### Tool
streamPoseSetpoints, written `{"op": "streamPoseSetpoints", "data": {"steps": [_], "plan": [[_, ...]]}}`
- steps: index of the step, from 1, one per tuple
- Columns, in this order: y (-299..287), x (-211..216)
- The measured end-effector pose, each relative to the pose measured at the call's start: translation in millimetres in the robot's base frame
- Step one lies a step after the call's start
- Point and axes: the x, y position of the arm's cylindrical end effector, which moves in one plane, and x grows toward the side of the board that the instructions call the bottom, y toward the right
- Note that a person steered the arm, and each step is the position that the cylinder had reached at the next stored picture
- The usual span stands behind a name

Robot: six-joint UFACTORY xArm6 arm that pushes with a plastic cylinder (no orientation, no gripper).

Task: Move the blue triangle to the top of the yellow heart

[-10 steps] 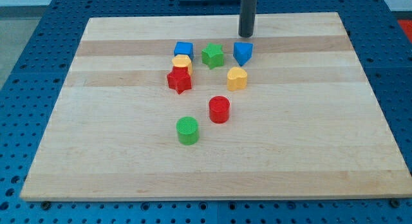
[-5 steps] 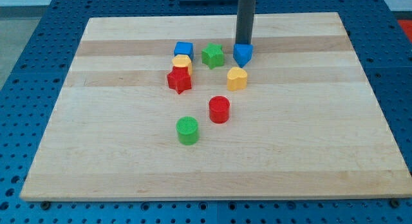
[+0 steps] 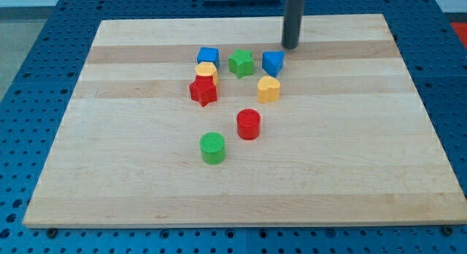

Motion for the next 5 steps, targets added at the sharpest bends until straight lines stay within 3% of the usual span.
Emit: {"op": "streamPoseSetpoints", "data": {"steps": [5], "plan": [[-20,28]]}}
